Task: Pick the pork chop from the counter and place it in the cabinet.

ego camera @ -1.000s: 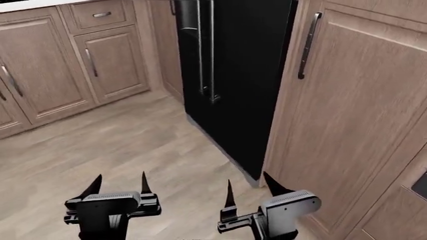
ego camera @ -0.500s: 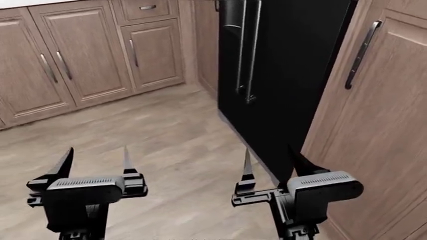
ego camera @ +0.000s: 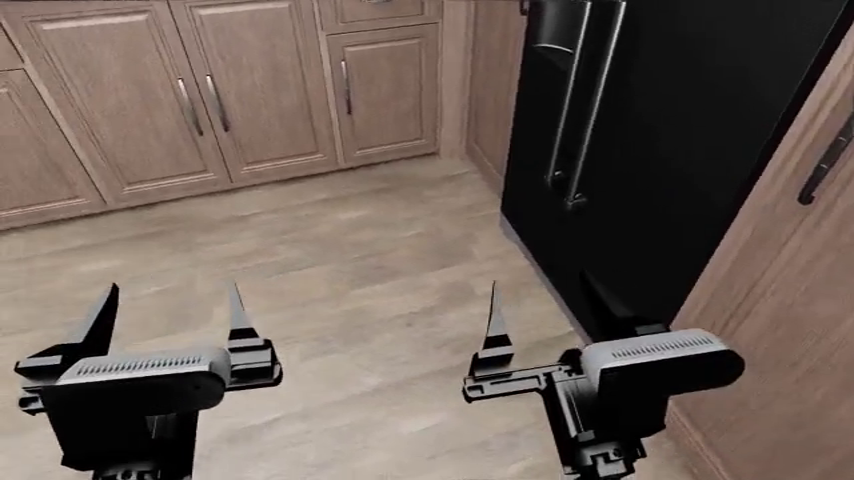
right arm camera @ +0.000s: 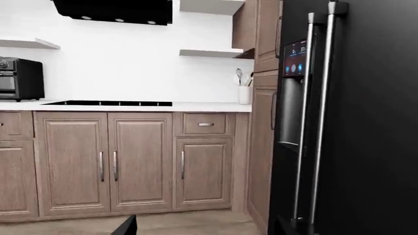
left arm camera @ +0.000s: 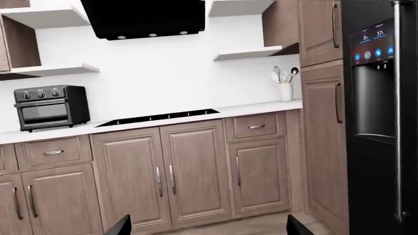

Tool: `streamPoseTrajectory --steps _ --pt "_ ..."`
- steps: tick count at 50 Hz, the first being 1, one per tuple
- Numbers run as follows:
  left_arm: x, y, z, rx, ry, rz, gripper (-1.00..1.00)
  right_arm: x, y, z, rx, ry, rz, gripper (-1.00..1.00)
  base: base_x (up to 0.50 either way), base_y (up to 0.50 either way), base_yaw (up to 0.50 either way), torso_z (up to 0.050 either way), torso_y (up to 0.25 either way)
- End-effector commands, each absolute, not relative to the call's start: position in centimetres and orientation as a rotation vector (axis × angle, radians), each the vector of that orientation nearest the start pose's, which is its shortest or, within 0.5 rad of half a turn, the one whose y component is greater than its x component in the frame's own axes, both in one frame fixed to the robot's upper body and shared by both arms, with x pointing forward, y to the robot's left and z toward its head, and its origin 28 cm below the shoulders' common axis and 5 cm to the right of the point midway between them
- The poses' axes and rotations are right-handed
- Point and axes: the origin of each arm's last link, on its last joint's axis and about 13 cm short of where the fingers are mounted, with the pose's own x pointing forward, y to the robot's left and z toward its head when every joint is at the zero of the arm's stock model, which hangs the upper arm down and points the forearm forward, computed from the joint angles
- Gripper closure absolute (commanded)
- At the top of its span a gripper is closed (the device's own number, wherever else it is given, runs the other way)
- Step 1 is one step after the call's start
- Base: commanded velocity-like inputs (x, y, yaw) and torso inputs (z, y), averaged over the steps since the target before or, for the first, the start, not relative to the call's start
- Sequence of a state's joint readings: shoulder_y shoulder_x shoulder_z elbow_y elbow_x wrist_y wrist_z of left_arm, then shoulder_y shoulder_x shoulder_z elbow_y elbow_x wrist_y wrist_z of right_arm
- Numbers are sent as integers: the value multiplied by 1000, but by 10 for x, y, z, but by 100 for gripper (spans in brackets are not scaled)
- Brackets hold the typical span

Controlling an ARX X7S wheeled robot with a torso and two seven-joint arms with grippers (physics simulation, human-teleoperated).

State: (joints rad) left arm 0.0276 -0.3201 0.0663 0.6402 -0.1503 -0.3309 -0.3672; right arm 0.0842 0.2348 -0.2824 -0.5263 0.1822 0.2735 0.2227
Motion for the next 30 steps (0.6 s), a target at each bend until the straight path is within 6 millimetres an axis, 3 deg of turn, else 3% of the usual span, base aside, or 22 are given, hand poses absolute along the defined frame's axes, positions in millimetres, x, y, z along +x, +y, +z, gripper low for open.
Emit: streamPoseTrajectory --steps 1,30 --pt "188 239 122 110 -288 204 -100 208 -73 117 -22 -279 165 -100 0 0 500 50 -29" --pt "186 241 123 112 -301 210 -100 203 -71 124 -32 -321 174 -100 0 0 500 49 -32"
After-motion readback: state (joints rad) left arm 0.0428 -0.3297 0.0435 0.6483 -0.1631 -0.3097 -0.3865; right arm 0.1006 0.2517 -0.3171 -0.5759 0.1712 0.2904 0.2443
